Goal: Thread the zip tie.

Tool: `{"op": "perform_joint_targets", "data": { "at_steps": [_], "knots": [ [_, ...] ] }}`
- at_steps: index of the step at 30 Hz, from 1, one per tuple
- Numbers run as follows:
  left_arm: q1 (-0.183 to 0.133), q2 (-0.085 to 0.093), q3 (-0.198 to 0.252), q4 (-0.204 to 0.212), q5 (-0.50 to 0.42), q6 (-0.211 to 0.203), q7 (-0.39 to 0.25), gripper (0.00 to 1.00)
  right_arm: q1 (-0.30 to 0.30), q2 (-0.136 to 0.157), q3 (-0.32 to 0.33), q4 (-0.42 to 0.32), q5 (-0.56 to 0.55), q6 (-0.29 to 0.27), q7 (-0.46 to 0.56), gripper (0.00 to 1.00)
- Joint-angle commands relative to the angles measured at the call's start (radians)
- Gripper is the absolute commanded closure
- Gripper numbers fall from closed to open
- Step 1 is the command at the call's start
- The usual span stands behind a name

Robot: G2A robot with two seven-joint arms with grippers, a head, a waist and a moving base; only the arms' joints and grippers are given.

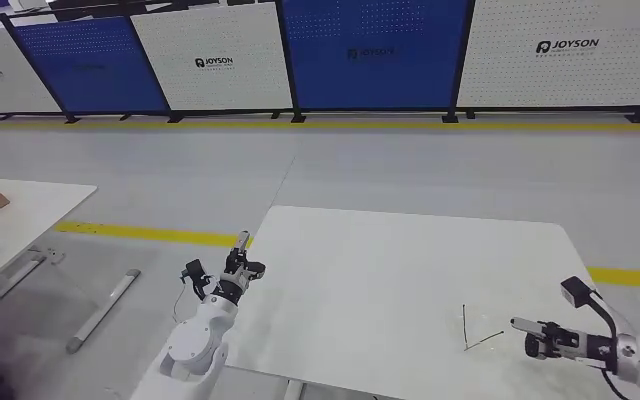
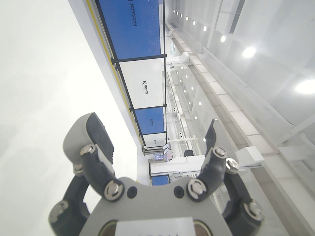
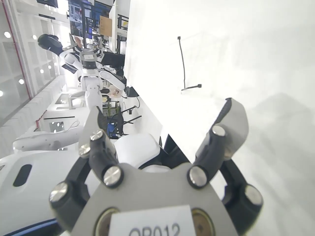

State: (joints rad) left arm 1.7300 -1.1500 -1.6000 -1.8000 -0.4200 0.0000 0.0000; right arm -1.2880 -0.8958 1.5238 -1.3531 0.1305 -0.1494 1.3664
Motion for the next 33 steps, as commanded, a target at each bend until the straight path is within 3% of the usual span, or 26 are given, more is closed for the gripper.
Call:
{"op": "perform_joint_targets", "data": {
  "at_steps": [1, 5, 8, 25, 33],
  "knots": [
    [0.000, 0.000, 0.000, 0.000, 0.000, 0.000, 0.000, 0.00, 0.030, -0.002, -0.025, 0.023, -0.029, 0.002, -0.022, 0.00],
    [0.000, 0.000, 0.000, 0.000, 0.000, 0.000, 0.000, 0.00, 0.074, -0.008, -0.073, 0.063, -0.048, -0.021, -0.046, 0.00],
    [0.000, 0.000, 0.000, 0.000, 0.000, 0.000, 0.000, 0.00, 0.112, -0.011, -0.117, 0.102, -0.029, -0.046, 0.024, 0.00],
    [0.000, 0.000, 0.000, 0.000, 0.000, 0.000, 0.000, 0.00, 0.112, -0.011, -0.117, 0.102, -0.029, -0.046, 0.024, 0.00],
    [0.000, 0.000, 0.000, 0.000, 0.000, 0.000, 0.000, 0.00, 0.123, -0.014, -0.157, 0.099, -0.039, -0.024, -0.003, 0.00]
  ]
}}
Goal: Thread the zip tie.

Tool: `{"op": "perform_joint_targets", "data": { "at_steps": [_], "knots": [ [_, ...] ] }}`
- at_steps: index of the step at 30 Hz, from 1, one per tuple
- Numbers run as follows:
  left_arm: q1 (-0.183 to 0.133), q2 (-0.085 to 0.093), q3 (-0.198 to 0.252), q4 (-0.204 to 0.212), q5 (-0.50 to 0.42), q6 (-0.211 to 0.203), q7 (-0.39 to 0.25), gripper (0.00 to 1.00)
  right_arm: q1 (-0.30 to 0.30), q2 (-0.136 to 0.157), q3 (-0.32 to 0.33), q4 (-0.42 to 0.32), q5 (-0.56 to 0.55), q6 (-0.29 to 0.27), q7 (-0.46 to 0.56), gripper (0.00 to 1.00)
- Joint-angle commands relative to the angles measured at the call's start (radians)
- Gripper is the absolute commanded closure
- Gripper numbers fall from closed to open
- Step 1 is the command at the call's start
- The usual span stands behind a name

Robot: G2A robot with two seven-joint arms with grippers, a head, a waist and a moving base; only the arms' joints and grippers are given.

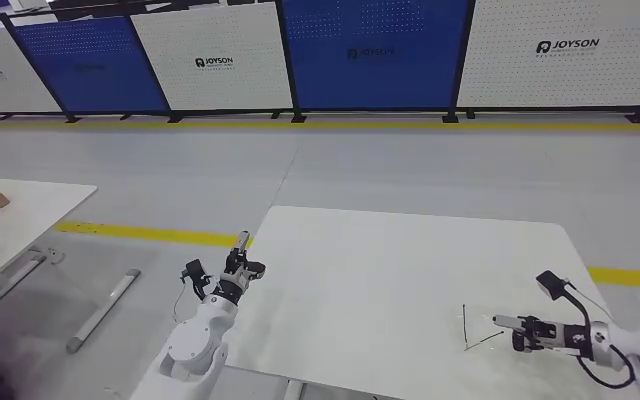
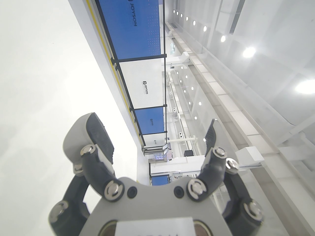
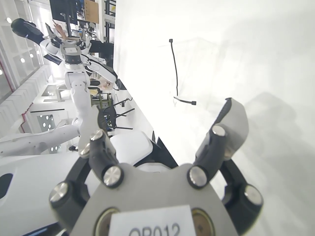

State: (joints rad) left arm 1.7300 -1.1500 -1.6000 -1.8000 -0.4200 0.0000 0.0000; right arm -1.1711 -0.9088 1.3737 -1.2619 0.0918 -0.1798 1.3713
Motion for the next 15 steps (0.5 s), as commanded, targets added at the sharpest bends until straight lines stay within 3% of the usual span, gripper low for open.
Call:
{"op": "perform_joint_targets", "data": {
  "at_steps": [1, 15],
  "knots": [
    [0.000, 0.000, 0.000, 0.000, 0.000, 0.000, 0.000, 0.00, 0.011, -0.002, -0.011, 0.012, -0.003, 0.014, -0.026, 0.00],
    [0.000, 0.000, 0.000, 0.000, 0.000, 0.000, 0.000, 0.00, -0.005, -0.002, -0.020, 0.012, -0.012, 0.020, -0.070, 0.00]
  ]
}}
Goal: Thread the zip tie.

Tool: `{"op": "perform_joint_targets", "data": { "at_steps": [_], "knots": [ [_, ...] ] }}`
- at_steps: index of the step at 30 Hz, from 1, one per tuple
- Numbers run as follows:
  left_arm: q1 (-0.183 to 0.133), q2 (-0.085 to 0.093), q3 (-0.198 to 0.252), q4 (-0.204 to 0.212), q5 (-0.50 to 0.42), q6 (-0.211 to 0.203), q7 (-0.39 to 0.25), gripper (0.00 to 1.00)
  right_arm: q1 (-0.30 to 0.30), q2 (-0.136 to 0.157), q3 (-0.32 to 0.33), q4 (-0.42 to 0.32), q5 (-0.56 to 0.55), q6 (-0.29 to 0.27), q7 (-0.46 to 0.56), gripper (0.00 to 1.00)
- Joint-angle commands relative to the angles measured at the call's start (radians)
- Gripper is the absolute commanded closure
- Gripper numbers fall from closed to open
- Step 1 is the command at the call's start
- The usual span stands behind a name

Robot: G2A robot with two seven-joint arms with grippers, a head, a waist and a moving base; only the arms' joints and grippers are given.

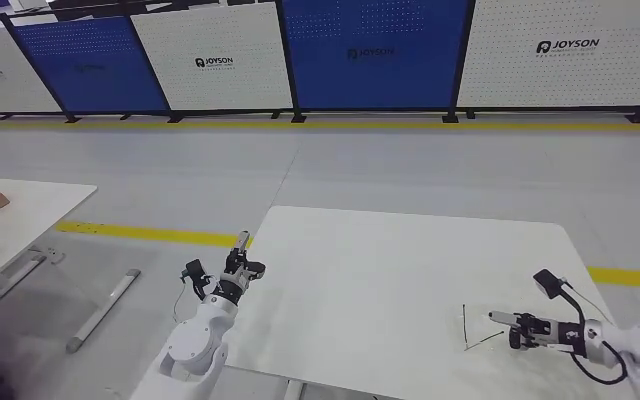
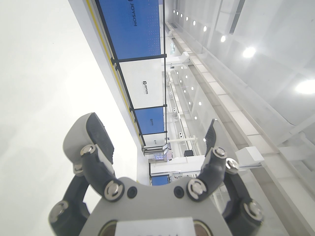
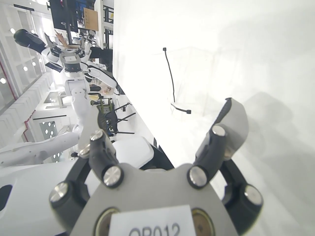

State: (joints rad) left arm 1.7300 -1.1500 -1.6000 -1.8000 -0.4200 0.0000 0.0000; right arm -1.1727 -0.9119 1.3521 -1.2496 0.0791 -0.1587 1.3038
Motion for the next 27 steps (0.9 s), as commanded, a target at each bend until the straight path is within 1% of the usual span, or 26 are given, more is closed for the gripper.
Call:
{"op": "perform_joint_targets", "data": {
  "at_steps": [1, 2, 3, 5, 6, 7, 8, 10, 12, 17, 18, 19, 22, 23, 24, 25, 27],
  "knots": [
    [0.000, 0.000, 0.000, 0.000, 0.000, 0.000, 0.000, 0.00, -0.007, 0.002, 0.004, 0.001, 0.004, -0.003, 0.000, 0.00],
    [0.000, 0.000, 0.000, 0.000, 0.000, 0.000, 0.000, 0.00, -0.008, 0.004, 0.007, 0.002, 0.005, -0.004, 0.002, 0.00],
    [0.000, 0.000, 0.000, 0.000, 0.000, 0.000, 0.000, 0.00, -0.009, 0.005, 0.009, 0.003, 0.004, -0.004, 0.002, 0.09],
    [0.000, 0.000, 0.000, 0.000, 0.000, 0.000, 0.000, 0.00, -0.010, 0.007, 0.012, 0.006, 0.006, -0.005, 0.003, 0.22],
    [0.000, 0.000, 0.000, 0.000, 0.000, 0.000, 0.000, 0.00, -0.011, 0.008, 0.014, 0.009, 0.008, -0.007, 0.003, 0.36],
    [0.000, 0.000, 0.000, 0.000, 0.000, 0.000, 0.000, 0.00, -0.013, 0.009, 0.016, 0.011, 0.011, -0.009, 0.004, 0.42],
    [0.000, 0.000, 0.000, 0.000, 0.000, 0.000, 0.000, 0.00, -0.014, 0.010, 0.017, 0.012, 0.012, -0.011, 0.005, 0.51],
    [0.000, 0.000, 0.000, 0.000, 0.000, 0.000, 0.000, 0.00, -0.017, 0.012, 0.018, 0.015, 0.016, -0.016, 0.006, 0.55],
    [0.000, 0.000, 0.000, 0.000, 0.000, 0.000, 0.000, 0.00, -0.018, 0.013, 0.018, 0.020, 0.019, -0.018, 0.007, 0.53],
    [0.000, 0.000, 0.000, 0.000, 0.000, 0.000, 0.000, 0.00, -0.010, 0.014, 0.010, 0.043, 0.014, -0.011, -0.001, 0.54],
    [0.000, 0.000, 0.000, 0.000, 0.000, 0.000, 0.000, 0.00, -0.007, 0.014, 0.008, 0.047, 0.016, -0.011, -0.001, 0.53],
    [0.000, 0.000, 0.000, 0.000, 0.000, 0.000, 0.000, 0.00, -0.004, 0.014, 0.005, 0.053, 0.017, -0.012, 0.000, 0.55],
    [0.000, 0.000, 0.000, 0.000, 0.000, 0.000, 0.000, 0.00, 0.002, 0.014, -0.001, 0.063, 0.020, -0.015, 0.001, 0.57],
    [0.000, 0.000, 0.000, 0.000, 0.000, 0.000, 0.000, 0.00, 0.004, 0.015, -0.003, 0.066, 0.020, -0.016, 0.002, 0.59],
    [0.000, 0.000, 0.000, 0.000, 0.000, 0.000, 0.000, 0.00, 0.005, 0.015, -0.004, 0.068, 0.021, -0.017, 0.003, 0.63],
    [0.000, 0.000, 0.000, 0.000, 0.000, 0.000, 0.000, 0.00, 0.007, 0.015, -0.005, 0.069, 0.021, -0.017, 0.003, 0.64],
    [0.000, 0.000, 0.000, 0.000, 0.000, 0.000, 0.000, 0.00, 0.009, 0.016, -0.008, 0.073, 0.023, -0.015, 0.005, 0.61]
  ]
}}
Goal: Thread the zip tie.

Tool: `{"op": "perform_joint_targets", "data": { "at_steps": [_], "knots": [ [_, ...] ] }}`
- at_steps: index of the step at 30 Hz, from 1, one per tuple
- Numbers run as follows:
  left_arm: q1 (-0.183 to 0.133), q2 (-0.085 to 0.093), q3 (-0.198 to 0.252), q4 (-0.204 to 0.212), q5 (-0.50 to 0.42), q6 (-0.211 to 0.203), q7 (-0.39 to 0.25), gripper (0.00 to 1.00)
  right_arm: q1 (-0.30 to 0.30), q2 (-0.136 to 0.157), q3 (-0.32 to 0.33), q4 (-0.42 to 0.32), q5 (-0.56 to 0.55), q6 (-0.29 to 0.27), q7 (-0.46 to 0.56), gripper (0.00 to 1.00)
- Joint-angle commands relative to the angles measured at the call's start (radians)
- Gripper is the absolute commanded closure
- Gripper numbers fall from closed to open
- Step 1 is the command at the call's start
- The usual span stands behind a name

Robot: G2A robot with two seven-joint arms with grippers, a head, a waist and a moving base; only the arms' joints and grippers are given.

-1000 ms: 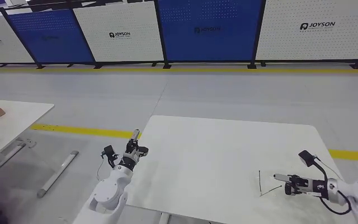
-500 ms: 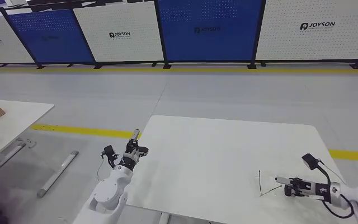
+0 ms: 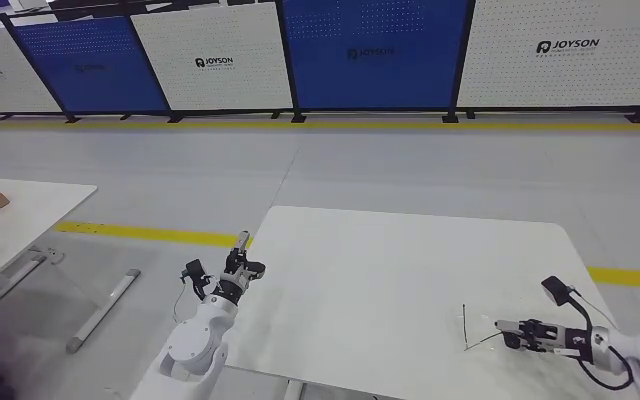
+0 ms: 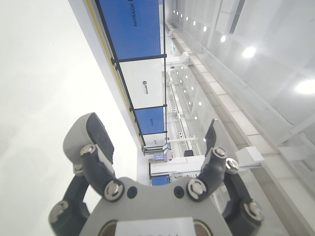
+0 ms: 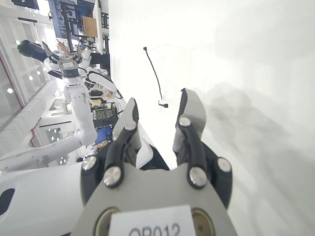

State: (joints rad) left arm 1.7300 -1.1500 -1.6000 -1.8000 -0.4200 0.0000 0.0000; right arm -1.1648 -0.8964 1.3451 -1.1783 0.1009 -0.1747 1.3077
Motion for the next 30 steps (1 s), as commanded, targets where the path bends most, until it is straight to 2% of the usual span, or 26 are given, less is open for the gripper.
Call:
{"op": "perform_joint_targets", "data": {
  "at_steps": [1, 7, 9, 20, 23, 30],
  "knots": [
    [0.000, 0.000, 0.000, 0.000, 0.000, 0.000, 0.000, 0.00, 0.003, 0.000, -0.004, 0.005, 0.003, 0.002, 0.001, 0.61],
    [0.000, 0.000, 0.000, 0.000, 0.000, 0.000, 0.000, 0.00, 0.023, -0.003, -0.028, 0.032, 0.007, 0.003, 0.001, 0.70],
    [0.000, 0.000, 0.000, 0.000, 0.000, 0.000, 0.000, 0.00, 0.030, -0.004, -0.035, 0.040, 0.007, 0.003, 0.001, 0.76],
    [0.000, 0.000, 0.000, 0.000, 0.000, 0.000, 0.000, 0.00, 0.055, -0.006, -0.062, 0.072, 0.008, 0.003, -0.005, 0.79],
    [0.000, 0.000, 0.000, 0.000, 0.000, 0.000, 0.000, 0.00, 0.058, -0.006, -0.066, 0.077, 0.015, -0.002, -0.004, 0.75],
    [0.000, 0.000, 0.000, 0.000, 0.000, 0.000, 0.000, 0.00, 0.062, -0.005, -0.071, 0.082, 0.024, -0.007, -0.004, 0.86]
  ]
}}
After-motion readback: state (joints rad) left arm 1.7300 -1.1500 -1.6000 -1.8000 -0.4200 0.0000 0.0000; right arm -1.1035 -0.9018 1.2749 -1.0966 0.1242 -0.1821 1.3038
